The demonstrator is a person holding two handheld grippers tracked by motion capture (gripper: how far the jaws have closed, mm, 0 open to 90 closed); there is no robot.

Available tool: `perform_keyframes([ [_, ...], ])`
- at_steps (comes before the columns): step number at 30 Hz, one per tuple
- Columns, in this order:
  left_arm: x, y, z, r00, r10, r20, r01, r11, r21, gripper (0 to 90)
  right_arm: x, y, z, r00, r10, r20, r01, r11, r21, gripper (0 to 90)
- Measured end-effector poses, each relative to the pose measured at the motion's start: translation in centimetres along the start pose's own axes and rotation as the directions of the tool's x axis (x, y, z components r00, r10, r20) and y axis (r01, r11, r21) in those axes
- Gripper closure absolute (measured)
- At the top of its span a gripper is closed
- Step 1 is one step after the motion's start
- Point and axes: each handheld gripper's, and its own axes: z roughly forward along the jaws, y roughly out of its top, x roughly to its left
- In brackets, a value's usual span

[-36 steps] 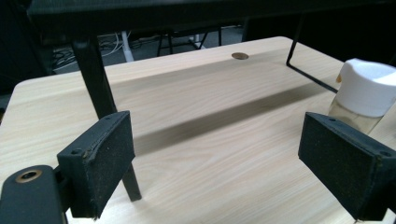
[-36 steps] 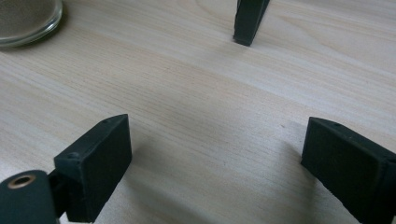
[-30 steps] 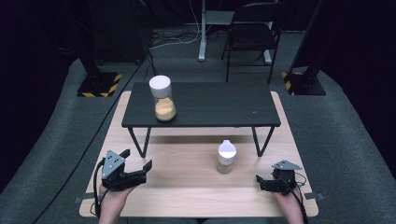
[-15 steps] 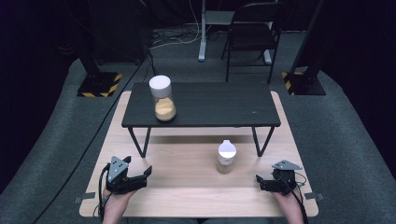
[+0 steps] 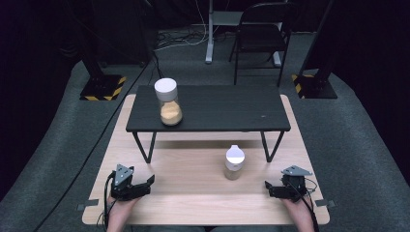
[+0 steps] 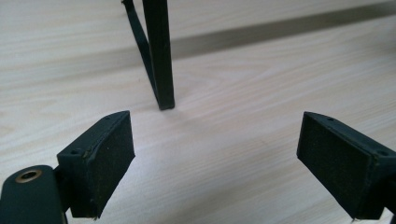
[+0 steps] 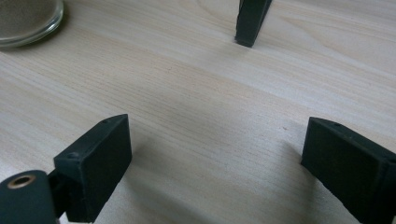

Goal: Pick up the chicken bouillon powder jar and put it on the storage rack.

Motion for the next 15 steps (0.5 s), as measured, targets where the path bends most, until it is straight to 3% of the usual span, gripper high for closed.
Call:
perform_keyframes([
  [5,0.4,0.1,0.7,1.0,0.001,-0.001,-0.001,0.9991,0.043,10.7,0.1,0.0,0.0,1.0,0.002,0.002,-0.002,1.0,0.0,7.4],
  [11,0.4,0.6,1.7,1.0,0.009,0.001,-0.01,0.9928,0.12,10.5,0.1,0.0,0.0,1.0,0.002,0.002,-0.002,1.0,0.0,7.4],
  [15,0.3,0.8,2.0,0.9999,0.016,0.006,-0.016,0.9901,0.14,10.5,0.0,0.0,0.0,1.0,0.002,0.002,-0.002,1.0,0.0,7.4],
])
